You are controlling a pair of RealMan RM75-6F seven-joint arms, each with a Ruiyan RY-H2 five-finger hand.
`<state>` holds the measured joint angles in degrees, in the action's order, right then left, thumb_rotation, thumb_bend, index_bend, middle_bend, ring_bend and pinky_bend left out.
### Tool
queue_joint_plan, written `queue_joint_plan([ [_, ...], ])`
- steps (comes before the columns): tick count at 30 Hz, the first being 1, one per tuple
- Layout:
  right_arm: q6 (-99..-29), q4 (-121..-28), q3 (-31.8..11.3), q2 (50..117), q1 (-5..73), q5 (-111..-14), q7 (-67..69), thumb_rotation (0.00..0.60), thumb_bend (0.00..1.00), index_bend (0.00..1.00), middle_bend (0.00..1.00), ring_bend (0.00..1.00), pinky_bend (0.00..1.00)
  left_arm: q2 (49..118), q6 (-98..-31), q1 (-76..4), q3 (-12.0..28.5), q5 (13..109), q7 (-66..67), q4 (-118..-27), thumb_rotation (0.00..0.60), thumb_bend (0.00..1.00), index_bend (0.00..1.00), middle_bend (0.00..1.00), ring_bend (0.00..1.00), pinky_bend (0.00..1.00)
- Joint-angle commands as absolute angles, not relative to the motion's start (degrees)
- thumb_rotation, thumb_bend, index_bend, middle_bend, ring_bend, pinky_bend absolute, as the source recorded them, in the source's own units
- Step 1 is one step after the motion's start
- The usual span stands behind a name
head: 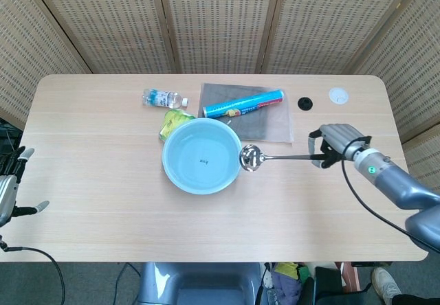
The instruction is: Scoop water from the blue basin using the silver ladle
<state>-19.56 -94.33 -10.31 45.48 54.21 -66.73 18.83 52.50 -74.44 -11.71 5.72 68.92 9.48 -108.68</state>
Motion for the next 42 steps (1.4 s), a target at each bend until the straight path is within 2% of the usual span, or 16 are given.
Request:
queue_joint_plan([
  [1,-15.83,-91.3,-8.03,51.11,63.31,-58.24,11.38,0.6,1.0,0.9,0.97,1.0,1.0,52.32,-74.45,-11.69,5.79,68.89,9.13,-108.64,0.6,0.0,0.0,0.0,0.0,0.0],
  [4,-14.83,-87.94,-3.5,55.72,71.13,-51.09,6.69,0.6,1.0,0.9,0.97,1.0,1.0,52.2,-74.22,-11.77,5.8,68.75,8.9,-108.6,0.6,0.0,0.0,0.0,0.0,0.0],
  [10,-19.99,-79.85,12.76,69.8,89.7,-25.83,-0.57,0.6,1.0,0.9,0.97,1.0,1.0,51.88,-72.71,-12.3,6.21,66.99,7.8,-107.81,0.6,0.0,0.0,0.0,0.0,0.0],
  [15,-25.55,-79.21,20.73,76.8,98.18,-9.86,-5.44,0.6,1.0,0.9,0.97,1.0,1.0,51.66,-71.52,-12.83,6.5,65.79,7.26,-107.38,0.6,0.0,0.0,0.0,0.0,0.0],
  [18,-29.16,-77.35,23.54,82.25,101.59,-2.5,-10.03,0.6,1.0,0.9,0.97,1.0,1.0,51.59,-70.44,-13.33,6.89,64.41,6.74,-106.74,0.6,0.0,0.0,0.0,0.0,0.0],
  [23,-33.01,-74.85,24.73,86.86,103.46,5.6,-15.69,0.6,1.0,0.9,0.97,1.0,1.0,51.5,-69.58,-13.78,7.08,63.56,6.46,-106.35,0.6,0.0,0.0,0.0,0.0,0.0],
  [28,-37.31,-72.91,23.54,89.06,102.99,9.95,-20.49,0.6,1.0,0.9,0.97,1.0,1.0,51.43,-69.11,-14.01,7.16,63.01,6.17,-106.06,0.6,0.0,0.0,0.0,0.0,0.0],
  [34,-45.92,-72.75,20.34,90.01,100.73,7.99,-25.86,0.6,1.0,0.9,0.97,1.0,1.0,51.55,-68.7,-14.34,7.17,62.41,6.39,-105.87,0.6,0.0,0.0,0.0,0.0,0.0],
  [38,-52.37,-72.74,18.48,91.6,98.26,2.75,-30.89,0.6,1.0,0.9,0.97,1.0,1.0,51.61,-68.65,-14.53,7.15,62.2,6.73,-106.03,0.6,0.0,0.0,0.0,0.0,0.0],
  [42,-54.71,-72.12,16.91,93.03,96.12,0.14,-36.72,0.6,1.0,0.9,0.97,1.0,1.0,51.57,-68.66,-14.55,7.08,62.18,6.69,-106.14,0.6,0.0,0.0,0.0,0.0,0.0],
])
